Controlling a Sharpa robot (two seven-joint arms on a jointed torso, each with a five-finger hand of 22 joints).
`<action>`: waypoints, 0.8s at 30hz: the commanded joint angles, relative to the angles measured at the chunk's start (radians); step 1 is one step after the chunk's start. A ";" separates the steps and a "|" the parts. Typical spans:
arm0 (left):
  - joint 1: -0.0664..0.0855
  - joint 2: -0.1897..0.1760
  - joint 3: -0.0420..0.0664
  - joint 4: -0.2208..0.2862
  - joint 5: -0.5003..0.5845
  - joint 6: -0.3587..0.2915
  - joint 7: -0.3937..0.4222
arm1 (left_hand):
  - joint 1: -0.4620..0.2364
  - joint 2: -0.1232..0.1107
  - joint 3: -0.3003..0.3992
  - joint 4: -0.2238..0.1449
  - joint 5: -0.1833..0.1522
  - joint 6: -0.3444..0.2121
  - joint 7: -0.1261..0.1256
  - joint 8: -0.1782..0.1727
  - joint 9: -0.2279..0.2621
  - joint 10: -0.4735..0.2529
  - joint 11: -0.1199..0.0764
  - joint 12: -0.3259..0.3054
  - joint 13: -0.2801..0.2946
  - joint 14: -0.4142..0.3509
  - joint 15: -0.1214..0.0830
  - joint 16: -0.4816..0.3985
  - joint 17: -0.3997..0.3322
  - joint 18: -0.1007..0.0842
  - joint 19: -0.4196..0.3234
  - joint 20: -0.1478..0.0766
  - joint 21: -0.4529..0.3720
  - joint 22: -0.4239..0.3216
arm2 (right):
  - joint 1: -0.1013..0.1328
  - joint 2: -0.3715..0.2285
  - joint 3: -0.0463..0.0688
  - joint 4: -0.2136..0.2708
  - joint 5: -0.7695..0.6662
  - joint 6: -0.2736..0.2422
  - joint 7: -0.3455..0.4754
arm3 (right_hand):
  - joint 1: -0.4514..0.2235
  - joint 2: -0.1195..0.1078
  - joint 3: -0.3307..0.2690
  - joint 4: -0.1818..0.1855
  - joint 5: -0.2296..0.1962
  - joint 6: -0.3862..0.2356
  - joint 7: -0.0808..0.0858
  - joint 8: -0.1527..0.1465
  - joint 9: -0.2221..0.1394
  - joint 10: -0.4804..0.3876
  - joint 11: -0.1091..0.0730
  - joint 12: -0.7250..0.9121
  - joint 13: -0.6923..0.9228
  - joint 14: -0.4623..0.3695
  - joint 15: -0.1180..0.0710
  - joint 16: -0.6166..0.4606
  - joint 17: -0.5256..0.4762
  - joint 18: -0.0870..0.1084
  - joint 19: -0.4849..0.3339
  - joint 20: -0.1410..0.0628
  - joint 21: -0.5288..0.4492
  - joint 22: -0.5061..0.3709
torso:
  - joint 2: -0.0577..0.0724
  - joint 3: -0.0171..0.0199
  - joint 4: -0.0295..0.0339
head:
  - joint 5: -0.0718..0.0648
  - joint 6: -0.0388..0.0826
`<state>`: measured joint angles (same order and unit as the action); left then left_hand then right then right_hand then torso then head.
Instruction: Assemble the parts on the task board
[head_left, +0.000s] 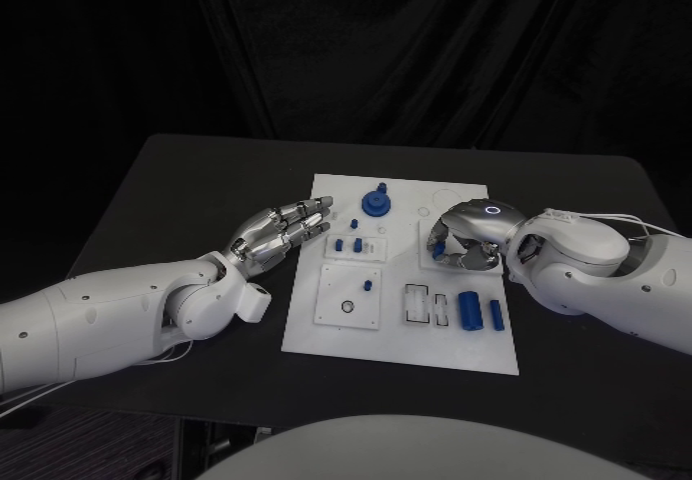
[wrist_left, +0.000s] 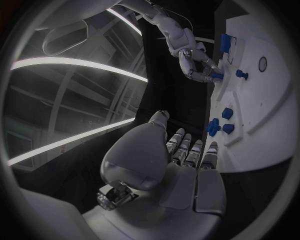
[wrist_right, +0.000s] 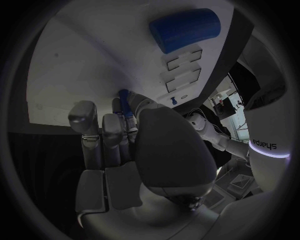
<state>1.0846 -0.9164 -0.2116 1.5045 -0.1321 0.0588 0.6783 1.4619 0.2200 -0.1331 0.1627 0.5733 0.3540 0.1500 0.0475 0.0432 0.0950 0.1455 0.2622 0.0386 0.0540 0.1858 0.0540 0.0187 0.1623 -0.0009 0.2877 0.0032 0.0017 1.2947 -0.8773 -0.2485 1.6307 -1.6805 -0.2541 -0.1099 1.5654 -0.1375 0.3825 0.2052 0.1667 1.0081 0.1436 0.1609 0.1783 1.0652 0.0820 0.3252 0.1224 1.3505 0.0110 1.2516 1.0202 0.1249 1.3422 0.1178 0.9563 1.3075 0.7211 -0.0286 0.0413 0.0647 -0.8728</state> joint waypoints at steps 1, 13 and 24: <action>-0.003 0.001 0.001 0.001 0.000 0.016 0.054 | 0.009 0.001 0.005 -0.001 0.004 0.009 0.004 0.004 0.001 -0.001 0.003 0.007 0.001 0.001 0.001 0.005 0.001 0.016 0.001 0.004 -0.003 -0.002 | -0.002 -0.001 0.001 0.000 -0.008 -0.027 -0.003 | 0.019 0.005 0.000 -0.012 0.006 0.013 -0.001 0.007 0.003 0.017 -0.003 0.008 0.007 0.002 -0.006 0.001 -0.002 -0.012 0.004 -0.007 0.004 0.117 | -0.001 -0.0007 -0.0020 | 0.003 0.000; -0.004 0.003 0.001 -0.001 0.000 0.018 0.047 | 0.009 0.001 0.008 -0.003 0.004 0.016 0.008 0.006 0.002 -0.001 0.003 0.007 0.001 0.001 0.001 0.005 0.001 0.017 0.001 0.004 -0.003 -0.002 | -0.002 0.000 0.001 0.000 -0.008 -0.051 0.006 | 0.025 0.017 -0.004 -0.037 -0.009 0.043 -0.013 0.020 0.022 0.057 -0.019 0.021 0.027 -0.014 -0.020 -0.031 -0.043 -0.006 -0.010 -0.019 -0.026 0.108 | -0.002 -0.0006 -0.0008 | 0.000 0.000; -0.005 0.003 0.001 0.000 0.000 0.018 0.045 | 0.009 0.001 0.010 -0.005 0.004 0.022 0.010 0.007 0.003 -0.001 0.004 0.008 0.001 0.001 0.000 0.006 0.001 0.017 0.001 0.004 -0.003 -0.002 | 0.009 -0.026 0.002 0.042 -0.008 -0.084 0.015 | 0.021 0.021 -0.010 -0.042 -0.022 0.059 -0.019 0.029 0.036 0.069 -0.025 0.020 0.034 -0.006 -0.025 -0.033 -0.039 -0.010 -0.003 -0.025 -0.010 0.112 | -0.002 -0.0005 -0.0022 | 0.012 0.000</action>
<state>1.0823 -0.9143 -0.2116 1.5027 -0.1318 0.0611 0.6783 1.4619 0.2200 -0.1275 0.1571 0.5733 0.3683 0.1501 0.0514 0.0450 0.0951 0.1454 0.2661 0.0384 0.0540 0.1858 0.0539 0.0186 0.1622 -0.0009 0.2876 0.0032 0.0009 1.2982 -0.9004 -0.2480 1.6636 -1.6808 -0.2984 -0.0964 1.5874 -0.1233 0.3768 0.1666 0.1469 1.0578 0.1257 0.1859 0.2130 1.0904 0.0964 0.3423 0.1339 1.3391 -0.0098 1.2203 0.9798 0.1248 1.3384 0.1001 0.9409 1.3074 0.7184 -0.0292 0.0398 0.0757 -0.8728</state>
